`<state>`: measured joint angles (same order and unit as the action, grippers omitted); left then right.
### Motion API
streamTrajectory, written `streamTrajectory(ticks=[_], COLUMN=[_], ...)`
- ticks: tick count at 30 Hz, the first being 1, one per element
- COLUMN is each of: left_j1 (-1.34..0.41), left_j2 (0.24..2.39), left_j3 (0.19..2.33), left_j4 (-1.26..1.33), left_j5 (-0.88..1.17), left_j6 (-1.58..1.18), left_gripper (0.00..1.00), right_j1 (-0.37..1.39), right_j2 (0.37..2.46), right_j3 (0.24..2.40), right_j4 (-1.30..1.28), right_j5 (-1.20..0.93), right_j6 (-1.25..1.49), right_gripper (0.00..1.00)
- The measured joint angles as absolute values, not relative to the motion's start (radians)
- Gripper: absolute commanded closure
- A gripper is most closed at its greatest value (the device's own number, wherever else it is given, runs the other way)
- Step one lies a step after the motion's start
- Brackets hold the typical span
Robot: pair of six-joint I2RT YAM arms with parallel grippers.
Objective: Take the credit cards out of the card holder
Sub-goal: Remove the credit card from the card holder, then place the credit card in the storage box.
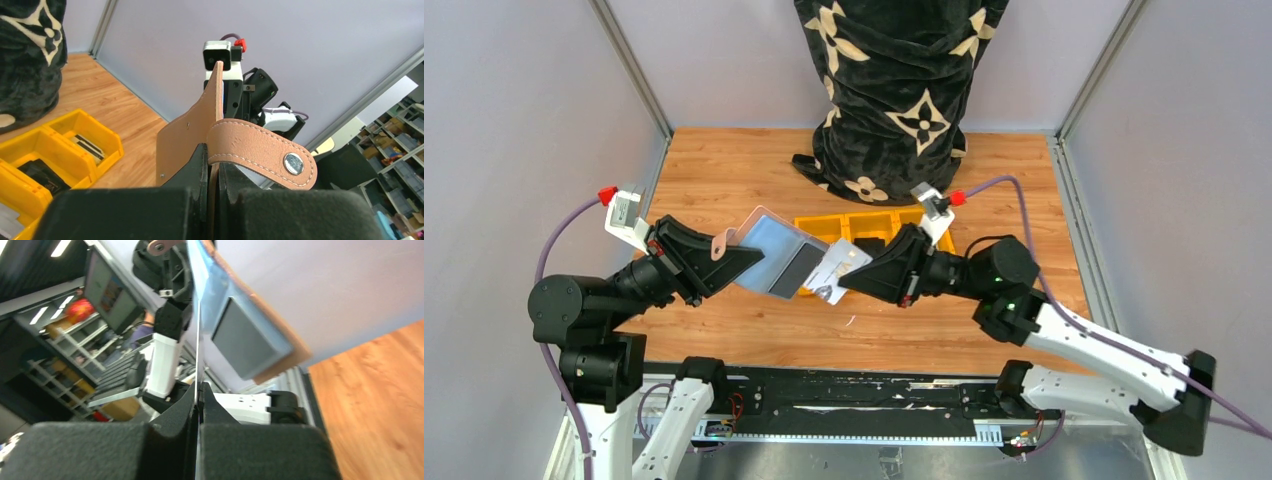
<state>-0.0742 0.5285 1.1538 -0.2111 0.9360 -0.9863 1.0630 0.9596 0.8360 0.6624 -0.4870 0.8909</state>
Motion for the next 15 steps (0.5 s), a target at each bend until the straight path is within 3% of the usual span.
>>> streamTrajectory(ticks=[7,15], left_j1=[-0.074,-0.074], left_j2=[0.544,0.539], left_j3=[1.160,1.159], left_j4=[-0.228,-0.290], left_j5=[0.944,0.953], left_j6=[-0.928,-0.832], left_gripper=[1.00,1.00], right_j1=[0.869,0.612], right_j2=[0.833,0.965], right_j3=[0.932,1.025], right_j4=[0.210,-0.222], right_j5=[-0.502,-0.484], right_j6=[0.735,0.567], right_gripper=[1.00,1.00])
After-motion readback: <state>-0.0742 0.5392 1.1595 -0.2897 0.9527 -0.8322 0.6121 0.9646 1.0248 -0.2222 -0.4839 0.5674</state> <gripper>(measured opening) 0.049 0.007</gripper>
